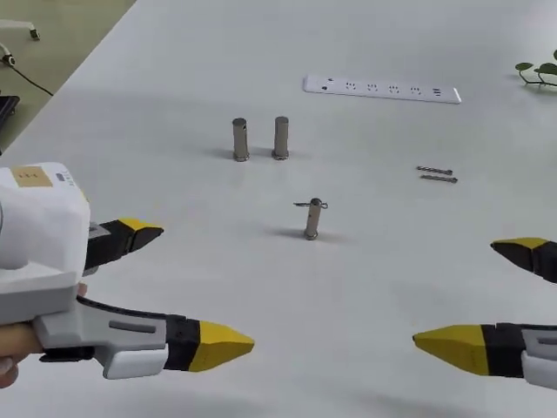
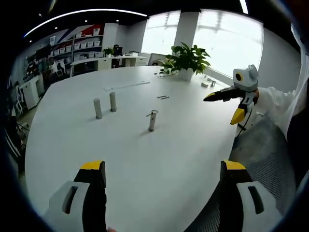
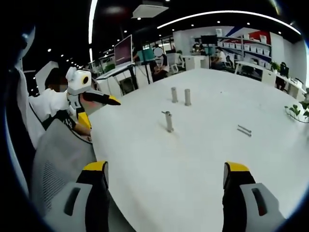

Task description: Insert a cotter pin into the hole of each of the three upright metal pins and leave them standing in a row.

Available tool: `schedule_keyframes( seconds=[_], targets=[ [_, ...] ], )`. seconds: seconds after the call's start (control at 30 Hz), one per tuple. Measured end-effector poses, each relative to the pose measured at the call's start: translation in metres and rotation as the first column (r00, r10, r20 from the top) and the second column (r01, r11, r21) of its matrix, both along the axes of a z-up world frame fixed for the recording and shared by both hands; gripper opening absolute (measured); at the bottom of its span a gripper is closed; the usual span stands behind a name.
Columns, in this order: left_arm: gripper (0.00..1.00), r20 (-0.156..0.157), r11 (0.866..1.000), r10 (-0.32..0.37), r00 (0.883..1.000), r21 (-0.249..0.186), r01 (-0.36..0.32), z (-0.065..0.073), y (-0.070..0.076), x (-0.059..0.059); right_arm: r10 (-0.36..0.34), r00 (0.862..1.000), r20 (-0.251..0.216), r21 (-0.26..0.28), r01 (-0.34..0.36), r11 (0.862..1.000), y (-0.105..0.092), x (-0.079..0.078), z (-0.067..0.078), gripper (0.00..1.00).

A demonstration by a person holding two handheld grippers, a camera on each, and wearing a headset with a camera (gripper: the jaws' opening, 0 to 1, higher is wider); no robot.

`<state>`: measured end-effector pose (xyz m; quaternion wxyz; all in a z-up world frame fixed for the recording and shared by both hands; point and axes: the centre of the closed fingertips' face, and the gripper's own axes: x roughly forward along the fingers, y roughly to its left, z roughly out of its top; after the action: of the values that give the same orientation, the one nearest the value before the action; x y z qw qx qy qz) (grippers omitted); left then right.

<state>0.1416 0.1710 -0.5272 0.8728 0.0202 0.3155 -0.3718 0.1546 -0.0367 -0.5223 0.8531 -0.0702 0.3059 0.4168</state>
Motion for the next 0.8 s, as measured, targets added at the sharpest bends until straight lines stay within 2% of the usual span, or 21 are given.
schedule_keyframes(
  seconds=[0.07,0.17,0.3,0.47,0.57,0.7,0.8],
  targets=[
    [0.97,0.011,1.0,-0.003,1.0,-0.007,0.003,0.002,-0.001,0.001,-0.007,1.0,-0.009,0.016,0.008,1.0,0.001,-0.001,0.001,0.98],
    [0.99,0.019,1.0,-0.017,1.0,-0.004,0.017,0.004,-0.001,0.002,-0.02,1.0,-0.012,0.01,0.02,1.0,-0.002,-0.001,0.001,0.98],
    [0.99,0.025,1.0,-0.019,1.0,-0.016,0.02,0.007,-0.001,0.007,-0.049,0.999,-0.005,0.041,0.049,0.998,-0.004,0.002,0.006,0.98],
    [0.99,0.032,0.999,-0.015,0.999,-0.044,0.016,0.014,0.002,0.021,-0.084,0.996,-0.001,0.063,0.084,0.994,-0.009,0.004,0.011,0.98],
    [0.99,0.016,0.997,-0.007,1.0,-0.072,0.009,0.017,0.004,0.03,-0.105,0.995,-0.001,0.073,0.104,0.992,-0.013,0.005,0.012,0.98],
    [0.99,0.067,1.0,-0.014,0.998,0.005,0.014,0.016,0.017,0.055,-0.129,0.992,-0.008,0.077,0.13,0.989,-0.018,0.003,0.01,0.98],
    [0.99,0.103,1.0,-0.008,0.995,0.027,0.005,0.019,0.025,0.076,-0.138,0.99,-0.017,0.073,0.139,0.988,-0.02,0.001,0.008,0.98]
  ],
)
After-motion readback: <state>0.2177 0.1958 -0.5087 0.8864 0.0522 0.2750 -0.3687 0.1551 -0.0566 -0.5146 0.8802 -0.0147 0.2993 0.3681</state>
